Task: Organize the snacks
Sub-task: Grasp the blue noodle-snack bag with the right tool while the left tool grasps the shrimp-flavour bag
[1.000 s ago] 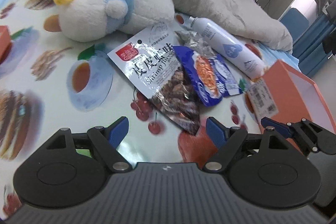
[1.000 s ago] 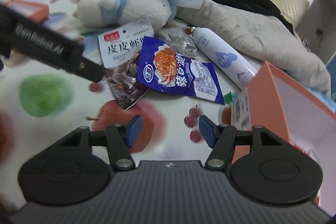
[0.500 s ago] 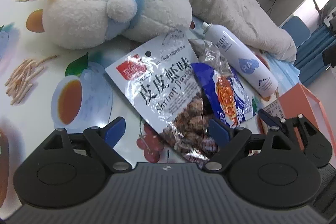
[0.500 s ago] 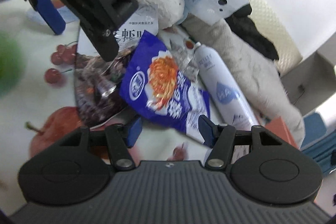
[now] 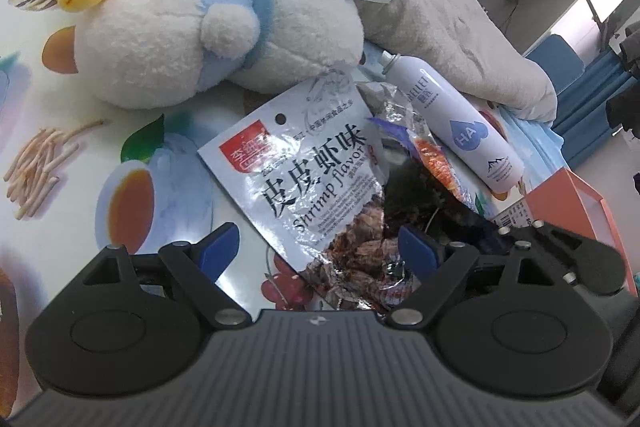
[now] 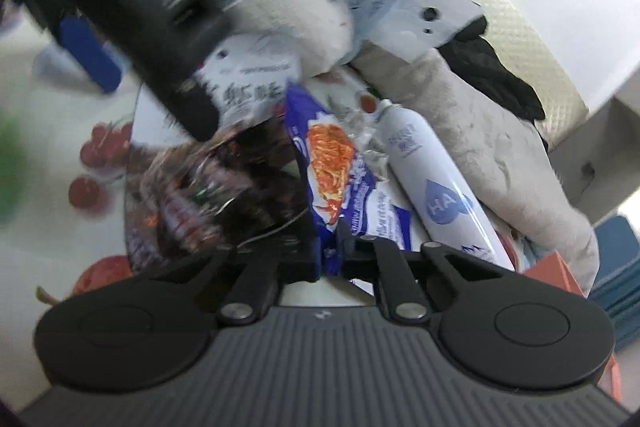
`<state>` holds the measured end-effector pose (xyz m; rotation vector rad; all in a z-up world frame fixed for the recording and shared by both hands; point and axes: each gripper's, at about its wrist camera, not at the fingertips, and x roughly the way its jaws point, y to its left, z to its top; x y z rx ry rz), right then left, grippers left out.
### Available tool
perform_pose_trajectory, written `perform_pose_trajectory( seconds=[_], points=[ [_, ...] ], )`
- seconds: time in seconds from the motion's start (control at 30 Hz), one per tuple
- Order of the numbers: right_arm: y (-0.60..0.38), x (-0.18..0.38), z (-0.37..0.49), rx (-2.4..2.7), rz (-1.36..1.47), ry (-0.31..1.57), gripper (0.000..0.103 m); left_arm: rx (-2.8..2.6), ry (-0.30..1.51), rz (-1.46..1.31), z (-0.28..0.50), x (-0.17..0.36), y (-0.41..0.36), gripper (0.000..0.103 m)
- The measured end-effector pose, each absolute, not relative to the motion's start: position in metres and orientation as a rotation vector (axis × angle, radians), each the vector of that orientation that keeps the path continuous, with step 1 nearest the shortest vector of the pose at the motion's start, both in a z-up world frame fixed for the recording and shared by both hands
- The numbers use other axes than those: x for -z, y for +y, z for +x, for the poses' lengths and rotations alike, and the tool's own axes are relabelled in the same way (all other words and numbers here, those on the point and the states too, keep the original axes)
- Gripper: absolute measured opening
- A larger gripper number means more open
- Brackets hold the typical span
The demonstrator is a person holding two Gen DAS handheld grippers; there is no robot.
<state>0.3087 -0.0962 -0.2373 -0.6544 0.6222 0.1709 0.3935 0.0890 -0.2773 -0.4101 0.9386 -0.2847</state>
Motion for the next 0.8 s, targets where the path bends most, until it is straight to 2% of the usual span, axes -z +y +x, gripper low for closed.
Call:
perform_pose_trajectory(
  seconds=[0.2, 0.63, 0.8],
  points=[
    [-0.123, 0.206, 0.314, -0.129, -0.408, 0.644, 0.008, 0.250, 0.942, -0.313, 0.401, 0.269, 0.073, 0.099],
    [-0.160, 0.188, 0.307, -0.099, -0.187, 0.663, 0.008, 0.180, 0.986, -0.147, 0.425, 0.277, 0.023, 0.100],
    [-0.164, 0.188, 0.301, -0.106, -0.175, 0.664, 0.008, 0.149, 0.957, -0.206, 0.431, 0.275, 0.024, 0.100]
  ],
)
